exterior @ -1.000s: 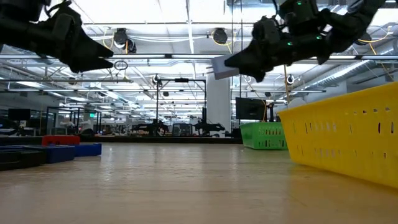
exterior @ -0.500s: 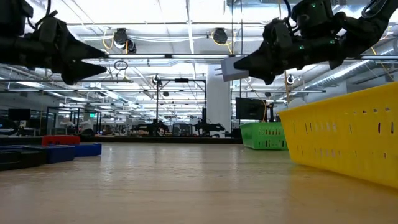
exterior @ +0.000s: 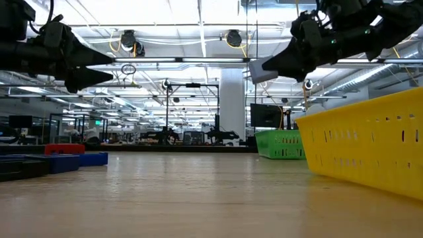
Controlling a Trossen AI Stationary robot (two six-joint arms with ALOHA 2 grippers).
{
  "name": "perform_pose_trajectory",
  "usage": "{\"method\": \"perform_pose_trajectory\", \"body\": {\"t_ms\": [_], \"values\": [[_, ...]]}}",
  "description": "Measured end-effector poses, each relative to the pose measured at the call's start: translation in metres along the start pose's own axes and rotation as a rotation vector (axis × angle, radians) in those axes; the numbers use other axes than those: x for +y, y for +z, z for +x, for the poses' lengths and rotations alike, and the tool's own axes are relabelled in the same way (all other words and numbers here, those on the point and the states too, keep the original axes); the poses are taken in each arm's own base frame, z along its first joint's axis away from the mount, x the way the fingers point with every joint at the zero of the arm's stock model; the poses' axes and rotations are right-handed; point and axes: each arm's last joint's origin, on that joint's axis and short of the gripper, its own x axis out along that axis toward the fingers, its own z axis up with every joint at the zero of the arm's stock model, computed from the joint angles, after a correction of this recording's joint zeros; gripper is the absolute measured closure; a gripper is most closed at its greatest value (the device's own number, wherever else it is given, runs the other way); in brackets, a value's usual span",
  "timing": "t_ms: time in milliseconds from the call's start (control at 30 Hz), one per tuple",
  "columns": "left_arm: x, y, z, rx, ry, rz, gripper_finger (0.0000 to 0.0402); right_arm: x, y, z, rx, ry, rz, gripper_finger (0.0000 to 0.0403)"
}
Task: Pick & Place Office items
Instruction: Put the blue charger adapter into the green bin
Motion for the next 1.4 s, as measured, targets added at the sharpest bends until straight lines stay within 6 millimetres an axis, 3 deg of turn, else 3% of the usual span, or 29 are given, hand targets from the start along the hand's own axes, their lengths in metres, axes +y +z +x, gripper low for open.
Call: {"method": "perform_pose_trajectory", "body": {"t_ms": [267, 700, 1400], "values": [[0.0, -0.001, 0.0, 0.008, 0.002, 0.001, 0.0066, 0.003, 0.0, -0.008, 0.033, -0.041, -0.013, 0.0286], [0.0, -0.001, 0.0, 0.009, 0.001, 0.0, 0.0066, 0.004, -0.015, -0.012, 0.163, -0.379, -0.036, 0.0287], [0.0, -0.001, 0.0, 0.008, 0.001, 0.0, 0.0066, -0.012, -0.06, -0.011, 0.188, -0.433, -0.047, 0.0287]]}}
